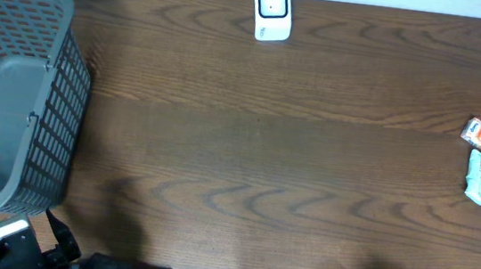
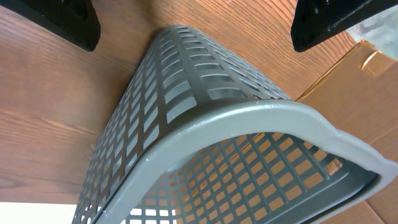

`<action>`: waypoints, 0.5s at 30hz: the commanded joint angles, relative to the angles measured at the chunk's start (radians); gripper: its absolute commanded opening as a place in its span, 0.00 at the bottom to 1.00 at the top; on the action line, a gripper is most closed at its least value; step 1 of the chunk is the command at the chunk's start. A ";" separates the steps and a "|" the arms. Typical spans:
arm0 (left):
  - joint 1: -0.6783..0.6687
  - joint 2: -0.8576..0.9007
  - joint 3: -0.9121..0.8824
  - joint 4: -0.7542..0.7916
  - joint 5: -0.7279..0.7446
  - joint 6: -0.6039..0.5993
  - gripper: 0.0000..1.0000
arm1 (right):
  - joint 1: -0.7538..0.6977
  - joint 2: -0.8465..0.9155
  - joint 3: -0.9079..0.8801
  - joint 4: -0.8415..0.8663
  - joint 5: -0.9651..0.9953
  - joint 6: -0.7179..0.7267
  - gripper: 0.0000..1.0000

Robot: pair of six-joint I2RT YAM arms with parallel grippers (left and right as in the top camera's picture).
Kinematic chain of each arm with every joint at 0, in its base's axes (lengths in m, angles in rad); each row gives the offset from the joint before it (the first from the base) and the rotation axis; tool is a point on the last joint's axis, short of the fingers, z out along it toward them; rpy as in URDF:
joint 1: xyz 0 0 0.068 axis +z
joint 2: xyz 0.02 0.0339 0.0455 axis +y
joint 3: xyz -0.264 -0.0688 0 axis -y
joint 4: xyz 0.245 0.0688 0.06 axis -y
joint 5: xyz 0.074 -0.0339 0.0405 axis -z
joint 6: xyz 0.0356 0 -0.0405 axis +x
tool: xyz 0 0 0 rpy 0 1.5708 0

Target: Scan the item barcode

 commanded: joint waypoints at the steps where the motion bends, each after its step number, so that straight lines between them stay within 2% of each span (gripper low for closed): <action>1: 0.003 -0.007 0.001 0.000 -0.005 0.013 0.98 | 0.032 -0.037 -0.087 0.043 0.101 0.001 0.99; 7: 0.003 -0.007 0.001 0.000 -0.006 0.013 0.98 | 0.076 -0.161 -0.387 0.299 0.114 0.000 0.99; 15: 0.003 -0.007 0.001 0.000 -0.005 0.013 0.98 | 0.083 -0.360 -1.024 0.838 0.122 0.092 0.99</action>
